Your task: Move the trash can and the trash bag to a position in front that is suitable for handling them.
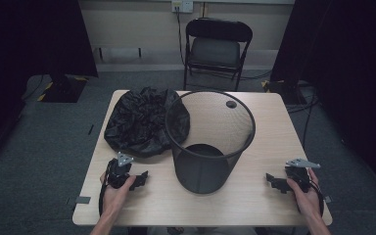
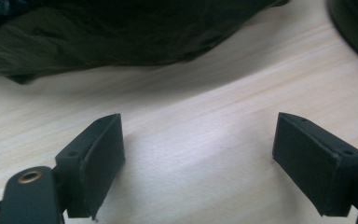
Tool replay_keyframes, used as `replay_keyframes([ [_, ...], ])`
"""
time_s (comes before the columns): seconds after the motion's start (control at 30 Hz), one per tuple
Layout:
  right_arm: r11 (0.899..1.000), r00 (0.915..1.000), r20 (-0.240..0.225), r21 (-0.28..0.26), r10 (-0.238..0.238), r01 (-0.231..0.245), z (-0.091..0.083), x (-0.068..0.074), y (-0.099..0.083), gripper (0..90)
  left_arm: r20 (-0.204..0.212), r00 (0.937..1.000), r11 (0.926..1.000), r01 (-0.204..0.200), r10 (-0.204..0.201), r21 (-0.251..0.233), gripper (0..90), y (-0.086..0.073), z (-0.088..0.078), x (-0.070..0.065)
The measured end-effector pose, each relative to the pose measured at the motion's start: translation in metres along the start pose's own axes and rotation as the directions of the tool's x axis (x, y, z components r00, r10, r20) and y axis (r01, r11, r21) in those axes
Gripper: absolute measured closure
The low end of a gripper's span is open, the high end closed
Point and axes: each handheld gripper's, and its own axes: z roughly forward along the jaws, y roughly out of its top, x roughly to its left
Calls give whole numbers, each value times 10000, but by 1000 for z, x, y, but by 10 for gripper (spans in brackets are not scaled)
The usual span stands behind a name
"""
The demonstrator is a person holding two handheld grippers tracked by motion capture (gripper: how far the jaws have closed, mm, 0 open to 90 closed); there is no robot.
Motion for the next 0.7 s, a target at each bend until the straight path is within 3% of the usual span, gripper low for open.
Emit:
replay_keyframes([
  [0.17,9992,10000,-73,-403,-48,45,-5,4,4,123,152,9990,9985,-422,428,-339,171,2,-9,-8],
  [0.23,9984,9996,-248,-546,-160,146,-8,7,4,125,498,9978,9967,-400,436,-706,170,5,-16,-12],
  [0.27,9979,9986,-466,-598,-263,235,-11,10,5,126,801,9956,9929,-397,488,-1119,172,8,-24,-18],
  [0.33,9976,9979,-553,-625,-324,289,-13,13,5,127,945,9940,9907,-418,543,-1298,172,9,-28,-20],
  [0.53,9904,9903,-1328,-1363,-399,216,-31,25,13,122,1740,9785,9781,-762,1107,-1935,173,17,-41,-38],
  [0.57,9873,9872,-1504,-1564,-522,284,-34,27,15,118,1913,9752,9765,-711,1108,-2035,178,19,-44,-41],
  [0.6,9808,9792,-1745,-1818,-1036,713,-38,33,19,114,2111,9704,9751,-725,1175,-2094,174,21,-46,-44],
  [0.67,9784,9772,-1789,-1909,-1146,798,-39,36,21,119,2373,9627,9692,-727,1298,-2352,165,26,-51,-47],
  [0.7,9716,9712,-1985,-2200,-1316,867,-41,43,25,114,2324,9641,9683,-709,1281,-2396,168,28,-53,-48],
])
